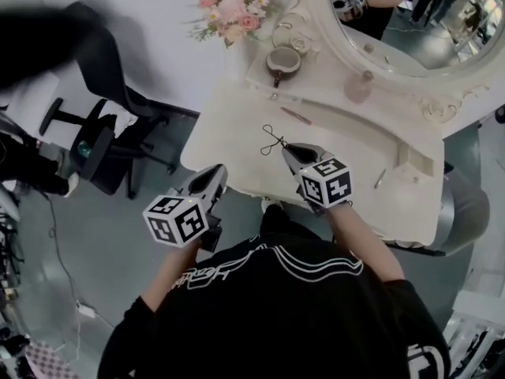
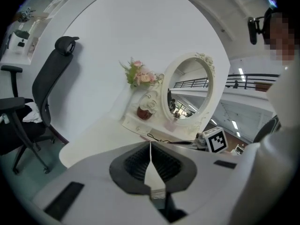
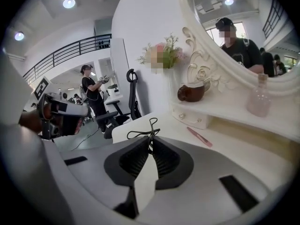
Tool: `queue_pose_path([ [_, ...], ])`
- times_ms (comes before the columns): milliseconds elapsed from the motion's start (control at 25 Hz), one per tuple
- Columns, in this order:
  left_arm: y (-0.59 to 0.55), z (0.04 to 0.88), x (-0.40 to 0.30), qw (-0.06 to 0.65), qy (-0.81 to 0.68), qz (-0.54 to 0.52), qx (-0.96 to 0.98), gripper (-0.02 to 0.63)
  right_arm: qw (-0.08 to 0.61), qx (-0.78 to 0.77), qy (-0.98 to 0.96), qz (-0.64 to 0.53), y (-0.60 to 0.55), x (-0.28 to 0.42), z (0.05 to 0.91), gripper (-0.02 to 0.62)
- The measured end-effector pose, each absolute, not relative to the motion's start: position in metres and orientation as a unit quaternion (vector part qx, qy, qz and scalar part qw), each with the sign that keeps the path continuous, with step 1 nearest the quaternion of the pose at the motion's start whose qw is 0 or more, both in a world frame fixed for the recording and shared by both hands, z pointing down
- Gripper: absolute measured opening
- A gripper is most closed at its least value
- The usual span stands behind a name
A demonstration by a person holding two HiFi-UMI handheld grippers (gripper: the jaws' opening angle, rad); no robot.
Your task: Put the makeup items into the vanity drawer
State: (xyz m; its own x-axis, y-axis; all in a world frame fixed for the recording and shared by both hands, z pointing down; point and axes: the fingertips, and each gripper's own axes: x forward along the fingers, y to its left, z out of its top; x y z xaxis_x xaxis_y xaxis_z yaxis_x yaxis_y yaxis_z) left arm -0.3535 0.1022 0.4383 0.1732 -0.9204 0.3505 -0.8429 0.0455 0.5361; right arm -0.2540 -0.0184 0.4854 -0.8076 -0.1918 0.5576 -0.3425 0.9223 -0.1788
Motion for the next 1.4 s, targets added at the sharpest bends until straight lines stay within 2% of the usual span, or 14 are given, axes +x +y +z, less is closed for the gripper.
queue_pose_path([
  [680,0.014,0.431,-0.191,0.336,-0.482,0.001,0.809,0.028,0.192,0.29,-0.921,0.175,-0.036,-0.05,0.437,0.049],
  [1080,-0.038,0.425,-0.093,0.341,-0.432,0.028,0.834,0.028,0.167,0.365,-0.895,0.193,-0.084,0.075,0.425,0.049],
  [1400,-0.082,0.414,-0.038,0.333,-0.434,0.039,0.836,0.028,0.17,0.373,-0.891,0.197,-0.129,0.145,0.421,0.049],
])
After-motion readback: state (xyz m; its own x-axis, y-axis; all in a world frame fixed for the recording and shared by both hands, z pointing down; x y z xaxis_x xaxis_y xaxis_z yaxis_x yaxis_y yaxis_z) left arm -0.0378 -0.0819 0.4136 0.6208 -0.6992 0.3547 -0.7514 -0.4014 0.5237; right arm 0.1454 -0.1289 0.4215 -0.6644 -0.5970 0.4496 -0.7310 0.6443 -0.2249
